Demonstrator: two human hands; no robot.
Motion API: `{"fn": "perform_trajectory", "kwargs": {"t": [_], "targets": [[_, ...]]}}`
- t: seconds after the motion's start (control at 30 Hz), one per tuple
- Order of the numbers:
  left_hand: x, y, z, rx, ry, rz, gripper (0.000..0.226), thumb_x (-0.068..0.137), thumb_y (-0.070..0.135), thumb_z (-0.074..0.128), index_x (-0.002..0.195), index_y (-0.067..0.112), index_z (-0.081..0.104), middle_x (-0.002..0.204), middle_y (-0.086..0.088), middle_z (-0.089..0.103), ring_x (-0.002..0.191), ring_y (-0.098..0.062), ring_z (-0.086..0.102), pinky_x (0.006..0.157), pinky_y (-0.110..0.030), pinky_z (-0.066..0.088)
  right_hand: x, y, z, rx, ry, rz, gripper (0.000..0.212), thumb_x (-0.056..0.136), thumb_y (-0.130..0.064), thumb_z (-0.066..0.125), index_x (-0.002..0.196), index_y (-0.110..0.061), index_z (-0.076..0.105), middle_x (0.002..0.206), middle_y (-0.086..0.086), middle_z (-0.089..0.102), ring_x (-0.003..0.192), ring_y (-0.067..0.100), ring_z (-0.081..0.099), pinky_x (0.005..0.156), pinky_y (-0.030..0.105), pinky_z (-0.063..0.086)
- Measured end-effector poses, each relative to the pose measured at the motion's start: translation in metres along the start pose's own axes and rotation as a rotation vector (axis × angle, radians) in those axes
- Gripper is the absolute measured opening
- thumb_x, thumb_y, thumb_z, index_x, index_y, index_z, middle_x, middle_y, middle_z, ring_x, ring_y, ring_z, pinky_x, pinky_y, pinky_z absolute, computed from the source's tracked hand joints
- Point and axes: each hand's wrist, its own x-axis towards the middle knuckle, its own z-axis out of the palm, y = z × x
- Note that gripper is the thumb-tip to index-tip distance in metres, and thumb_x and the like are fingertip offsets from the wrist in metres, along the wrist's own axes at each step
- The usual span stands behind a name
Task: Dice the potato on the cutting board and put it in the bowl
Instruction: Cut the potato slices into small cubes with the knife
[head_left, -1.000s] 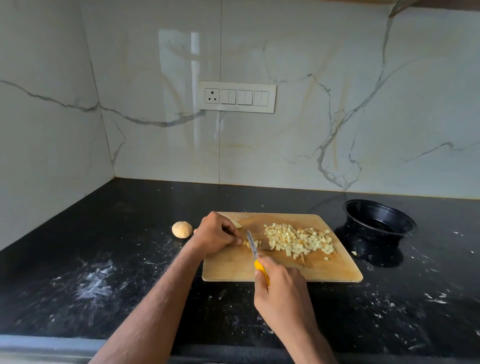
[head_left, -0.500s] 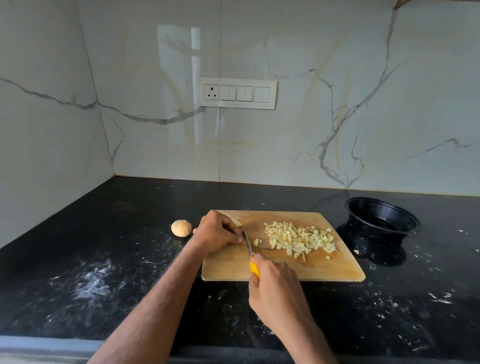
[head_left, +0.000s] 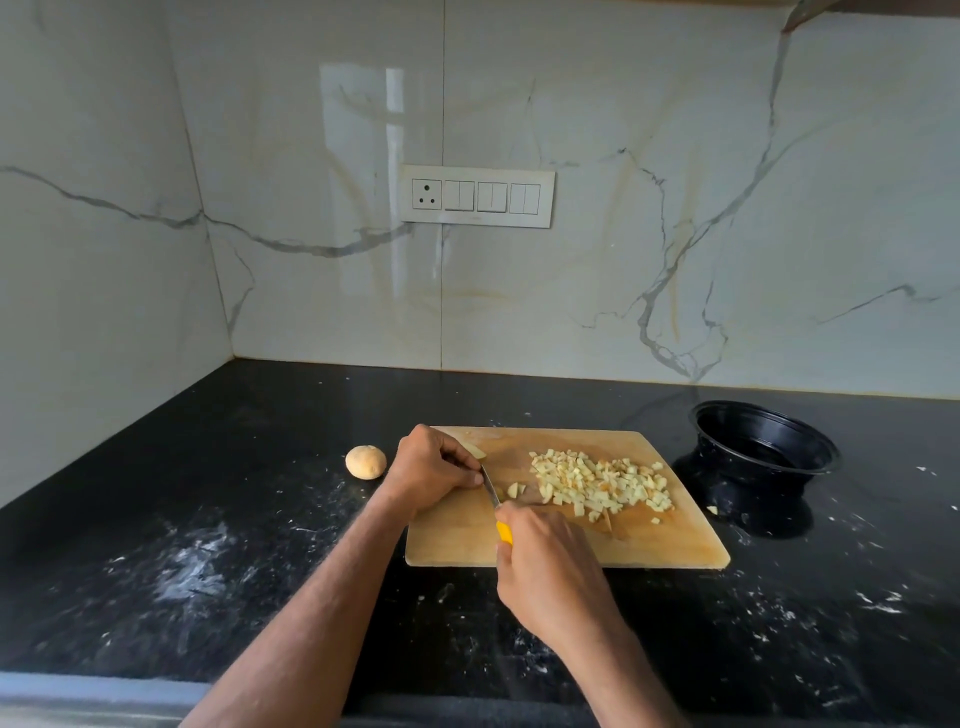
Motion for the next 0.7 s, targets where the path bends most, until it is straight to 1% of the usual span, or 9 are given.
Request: {"fn": "perform_trajectory", "kwargs": {"t": [0.1,0.2,0.23,0.3,0.37,0.43,0.53,0.63,0.7], "targets": [[0.001,0.001,0.004,-0.003,0.038,-0.034,0.019,0.067,0.009,0.092,0.068,0.024,0.080,0.073,0.009,0.074,0.078,-0.004,0.067,0.065,-0.013,0.046,0.000,0.001,-0.002,0.019,-0.012,-0.012,0.034,0.099,-0.016,0.059,0.133,-0.020,0.059,0.112,-0.007,0.070,0.095,0.009,0.067,0.077,0.019,0.056],[0.002,0.001,0.005,0.005,0.032,-0.028,0.018,0.069,0.007,0.090,0.070,0.022,0.080,0.076,0.008,0.074,0.079,-0.005,0.066,0.065,-0.012,0.045,-0.004,0.003,-0.006,0.053,-0.008,-0.024,0.035,0.099,-0.018,0.060,0.135,-0.022,0.059,0.114,-0.007,0.070,0.093,0.007,0.066,0.064,0.009,0.047],[0.002,0.001,0.004,0.014,0.022,-0.014,0.018,0.071,0.007,0.089,0.072,0.022,0.080,0.078,0.008,0.073,0.079,-0.005,0.065,0.067,-0.013,0.046,-0.006,0.004,-0.007,0.063,-0.014,-0.026,0.035,0.099,-0.019,0.060,0.135,-0.022,0.059,0.113,-0.007,0.070,0.092,0.007,0.066,0.067,0.011,0.049],[0.003,0.000,0.003,0.041,-0.013,0.021,0.017,0.074,0.007,0.087,0.075,0.022,0.080,0.080,0.008,0.073,0.081,-0.006,0.065,0.070,-0.015,0.046,-0.013,0.005,-0.008,0.075,-0.032,-0.020,0.037,0.099,-0.024,0.060,0.136,-0.024,0.058,0.112,-0.007,0.070,0.094,0.007,0.065,0.079,0.018,0.055],[0.004,0.000,0.002,0.064,-0.057,0.050,0.016,0.077,0.008,0.085,0.081,0.024,0.081,0.083,0.010,0.073,0.083,-0.005,0.065,0.072,-0.013,0.046,-0.020,0.008,-0.011,0.094,-0.029,-0.003,0.037,0.099,-0.028,0.060,0.136,-0.027,0.058,0.111,-0.008,0.070,0.094,0.007,0.065,0.082,0.020,0.056],[0.004,0.000,0.000,0.104,-0.070,0.080,0.014,0.079,0.011,0.084,0.085,0.024,0.083,0.086,0.014,0.074,0.086,-0.001,0.064,0.074,-0.009,0.044,-0.026,0.010,-0.015,0.115,-0.019,0.005,0.034,0.098,-0.031,0.060,0.132,-0.028,0.062,0.105,-0.012,0.072,0.086,0.004,0.066,0.076,0.017,0.056],[0.004,-0.001,-0.001,0.169,-0.096,0.155,0.014,0.080,0.012,0.084,0.086,0.025,0.084,0.085,0.016,0.074,0.083,0.005,0.064,0.069,-0.002,0.042,-0.030,0.015,-0.021,0.194,0.028,0.052,0.030,0.097,-0.032,0.061,0.126,-0.028,0.067,0.096,-0.018,0.071,0.077,-0.001,0.066,0.070,0.016,0.057],[0.003,0.001,-0.002,0.183,-0.162,0.202,0.015,0.082,0.010,0.083,0.089,0.023,0.084,0.084,0.016,0.073,0.083,0.012,0.062,0.067,0.000,0.043,-0.028,0.020,-0.020,0.257,0.156,0.102,0.032,0.097,-0.027,0.063,0.129,-0.024,0.067,0.100,-0.020,0.069,0.074,-0.012,0.059,0.067,0.002,0.047],[0.003,0.002,-0.003,0.181,-0.194,0.228,0.017,0.082,0.008,0.082,0.089,0.024,0.084,0.081,0.017,0.073,0.082,0.011,0.063,0.067,-0.002,0.045,-0.026,0.021,-0.018,0.260,0.172,0.104,0.031,0.096,-0.022,0.064,0.127,-0.021,0.069,0.089,-0.018,0.071,0.065,-0.010,0.058,0.057,0.003,0.044]]}}
